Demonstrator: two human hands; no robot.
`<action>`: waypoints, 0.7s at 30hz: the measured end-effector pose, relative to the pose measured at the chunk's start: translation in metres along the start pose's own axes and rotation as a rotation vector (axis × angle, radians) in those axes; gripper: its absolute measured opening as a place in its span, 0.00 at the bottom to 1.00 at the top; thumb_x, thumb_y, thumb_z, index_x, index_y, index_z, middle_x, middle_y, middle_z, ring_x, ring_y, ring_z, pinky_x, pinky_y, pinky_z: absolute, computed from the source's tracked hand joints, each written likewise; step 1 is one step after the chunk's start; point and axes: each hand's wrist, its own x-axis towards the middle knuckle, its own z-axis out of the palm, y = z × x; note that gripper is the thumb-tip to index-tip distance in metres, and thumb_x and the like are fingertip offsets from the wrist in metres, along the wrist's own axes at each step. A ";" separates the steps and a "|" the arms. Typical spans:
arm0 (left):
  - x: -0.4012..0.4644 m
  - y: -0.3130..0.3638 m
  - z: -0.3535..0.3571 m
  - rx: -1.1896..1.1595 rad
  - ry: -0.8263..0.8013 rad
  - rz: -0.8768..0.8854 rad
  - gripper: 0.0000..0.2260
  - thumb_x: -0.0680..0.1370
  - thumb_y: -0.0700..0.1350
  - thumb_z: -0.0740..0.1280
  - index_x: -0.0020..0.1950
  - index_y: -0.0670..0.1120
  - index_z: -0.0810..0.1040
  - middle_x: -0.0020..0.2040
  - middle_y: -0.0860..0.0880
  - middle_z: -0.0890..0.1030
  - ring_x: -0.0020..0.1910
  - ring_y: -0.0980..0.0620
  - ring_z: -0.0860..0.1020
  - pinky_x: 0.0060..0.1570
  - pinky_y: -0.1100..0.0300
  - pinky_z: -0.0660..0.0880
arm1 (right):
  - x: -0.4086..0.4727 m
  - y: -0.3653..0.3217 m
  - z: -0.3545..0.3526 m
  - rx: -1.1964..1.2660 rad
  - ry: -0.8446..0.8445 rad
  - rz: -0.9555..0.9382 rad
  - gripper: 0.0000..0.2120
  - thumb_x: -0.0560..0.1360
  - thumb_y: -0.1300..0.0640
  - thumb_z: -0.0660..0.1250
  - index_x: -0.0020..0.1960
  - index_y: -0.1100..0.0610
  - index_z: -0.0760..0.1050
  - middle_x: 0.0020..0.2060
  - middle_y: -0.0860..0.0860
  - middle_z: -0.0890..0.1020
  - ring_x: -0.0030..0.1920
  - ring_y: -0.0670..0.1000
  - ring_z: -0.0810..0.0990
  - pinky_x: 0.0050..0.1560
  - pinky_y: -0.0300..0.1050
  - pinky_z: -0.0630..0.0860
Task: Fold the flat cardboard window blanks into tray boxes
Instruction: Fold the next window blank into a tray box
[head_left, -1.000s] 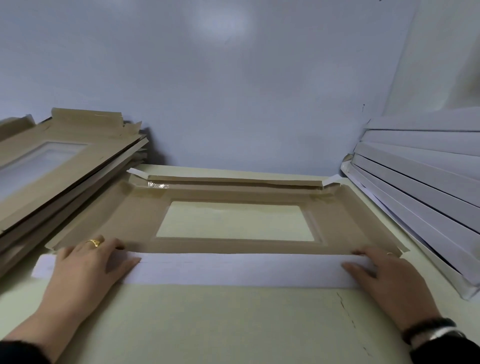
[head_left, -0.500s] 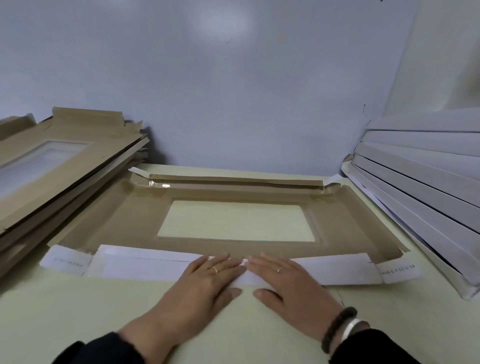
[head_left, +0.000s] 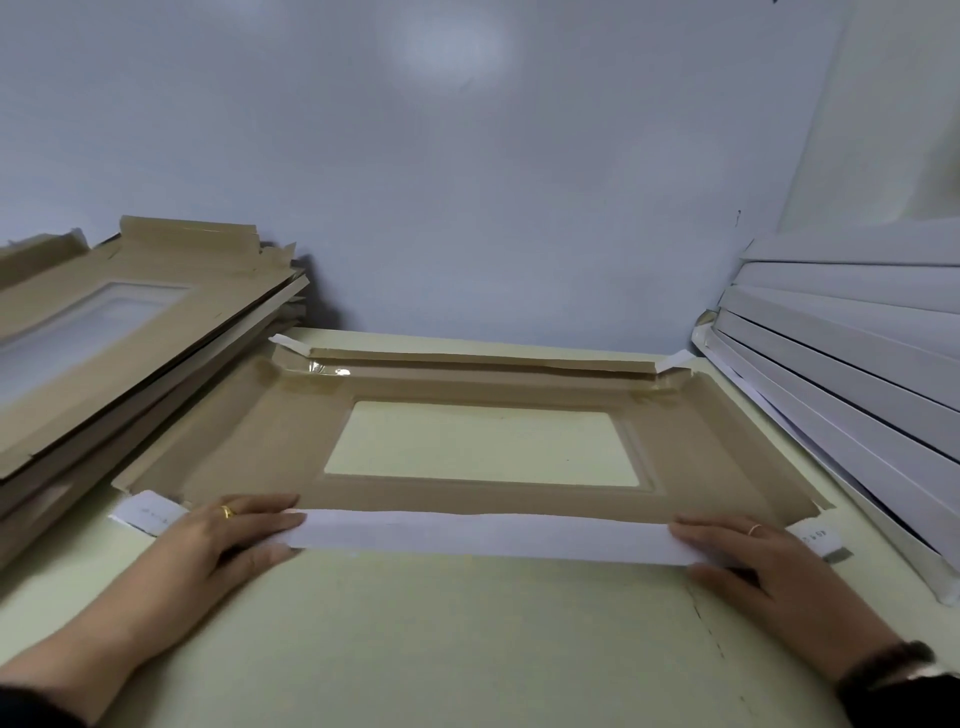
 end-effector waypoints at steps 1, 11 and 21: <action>0.000 -0.003 0.001 0.013 0.045 -0.005 0.10 0.71 0.69 0.57 0.45 0.71 0.75 0.54 0.64 0.75 0.54 0.61 0.74 0.53 0.61 0.68 | -0.002 0.001 -0.002 -0.019 0.044 0.028 0.10 0.73 0.53 0.67 0.54 0.49 0.80 0.51 0.40 0.78 0.53 0.44 0.76 0.53 0.26 0.66; 0.007 -0.022 -0.010 0.197 0.229 -0.250 0.15 0.71 0.59 0.65 0.25 0.61 0.66 0.25 0.55 0.70 0.28 0.57 0.72 0.34 0.57 0.62 | 0.002 0.001 -0.004 -0.095 0.273 0.216 0.15 0.70 0.53 0.71 0.30 0.49 0.68 0.24 0.47 0.72 0.33 0.57 0.72 0.36 0.51 0.68; 0.025 -0.004 0.004 0.329 0.125 -0.398 0.04 0.73 0.44 0.71 0.47 0.51 0.80 0.43 0.47 0.79 0.48 0.40 0.75 0.56 0.48 0.62 | 0.016 0.006 0.002 -0.154 0.140 0.289 0.11 0.74 0.50 0.67 0.55 0.50 0.76 0.53 0.48 0.78 0.58 0.52 0.72 0.60 0.43 0.56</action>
